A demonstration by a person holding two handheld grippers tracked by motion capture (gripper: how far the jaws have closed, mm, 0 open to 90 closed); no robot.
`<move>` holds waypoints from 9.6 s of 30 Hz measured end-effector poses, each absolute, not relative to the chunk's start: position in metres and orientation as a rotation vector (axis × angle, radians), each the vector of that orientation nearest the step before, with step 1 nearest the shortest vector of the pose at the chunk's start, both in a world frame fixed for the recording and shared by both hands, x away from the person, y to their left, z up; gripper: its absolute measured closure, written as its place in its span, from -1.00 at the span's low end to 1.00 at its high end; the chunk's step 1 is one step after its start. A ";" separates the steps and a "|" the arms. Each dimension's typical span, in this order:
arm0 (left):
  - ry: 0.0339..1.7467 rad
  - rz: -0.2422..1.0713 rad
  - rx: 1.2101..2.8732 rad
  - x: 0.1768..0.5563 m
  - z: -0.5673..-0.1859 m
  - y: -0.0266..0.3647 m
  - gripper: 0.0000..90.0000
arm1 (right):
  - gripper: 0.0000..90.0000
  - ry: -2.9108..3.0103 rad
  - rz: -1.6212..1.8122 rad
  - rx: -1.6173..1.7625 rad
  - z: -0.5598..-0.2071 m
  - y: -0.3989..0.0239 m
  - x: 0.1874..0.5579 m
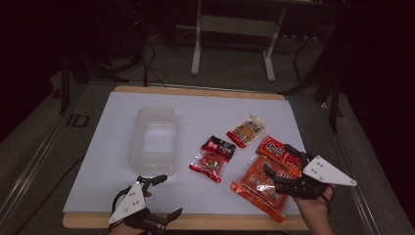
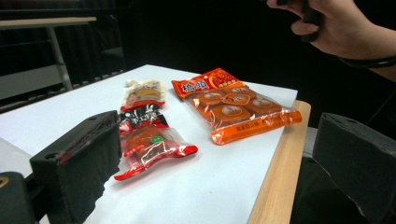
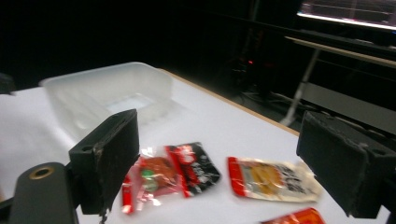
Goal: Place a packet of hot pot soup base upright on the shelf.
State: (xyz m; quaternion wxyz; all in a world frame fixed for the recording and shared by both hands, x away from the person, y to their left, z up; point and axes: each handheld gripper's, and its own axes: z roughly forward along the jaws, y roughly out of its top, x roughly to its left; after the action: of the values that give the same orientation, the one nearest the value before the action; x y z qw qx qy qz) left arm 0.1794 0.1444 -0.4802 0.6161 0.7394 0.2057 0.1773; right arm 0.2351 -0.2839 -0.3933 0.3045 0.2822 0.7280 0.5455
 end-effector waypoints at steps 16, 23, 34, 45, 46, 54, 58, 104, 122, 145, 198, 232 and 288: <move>0.468 0.402 1.711 0.180 -0.483 0.143 -0.96 | -0.64 1.873 1.321 0.910 -0.400 -0.335 0.276; 0.464 0.401 1.719 0.181 -0.484 0.142 -0.96 | -0.61 1.884 1.235 1.041 -0.428 -0.360 0.296; 0.471 0.385 1.725 0.182 -0.486 0.141 -0.96 | -0.57 1.907 1.144 1.190 -0.463 -0.379 0.318; 0.460 0.392 1.772 0.182 -0.488 0.136 -0.96 | -0.54 1.923 1.063 1.345 -0.500 -0.396 0.329; 0.460 0.386 1.772 0.183 -0.488 0.137 -0.96 | -0.54 1.924 1.056 1.360 -0.503 -0.397 0.330; 0.460 0.373 1.776 0.183 -0.490 0.136 -0.96 | -0.55 1.973 0.997 1.418 -0.518 -0.398 0.336; 0.458 0.367 1.778 0.183 -0.490 0.136 -0.96 | -0.55 1.988 0.985 1.442 -0.524 -0.398 0.338; 0.492 0.358 1.774 0.187 -0.489 0.138 -0.94 | 0.99 2.131 1.028 1.315 -0.475 -0.367 0.328; 0.521 0.356 1.767 0.189 -0.488 0.140 -0.94 | 0.99 2.086 1.176 1.127 -0.419 -0.344 0.299; 0.523 0.359 1.772 0.189 -0.487 0.140 -0.94 | 0.99 2.128 1.340 0.818 -0.372 -0.298 0.257; 0.333 0.302 1.699 0.237 -0.389 0.106 -0.88 | 0.99 2.167 1.545 0.319 -0.308 -0.227 0.199; 0.076 0.082 1.818 0.255 -0.399 0.074 0.43 | 0.99 2.200 1.599 0.277 -0.311 -0.216 0.198; 0.380 0.427 1.701 0.269 -0.342 0.124 0.60 | -0.72 1.927 1.750 0.683 -0.326 -0.263 0.223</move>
State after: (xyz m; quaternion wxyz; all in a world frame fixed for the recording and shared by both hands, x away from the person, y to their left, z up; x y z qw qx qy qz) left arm 0.2689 0.1240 -0.3423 0.6236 0.7410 0.1657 0.1861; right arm 0.2228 -0.2633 -0.3264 0.2231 0.2474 0.6980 0.6339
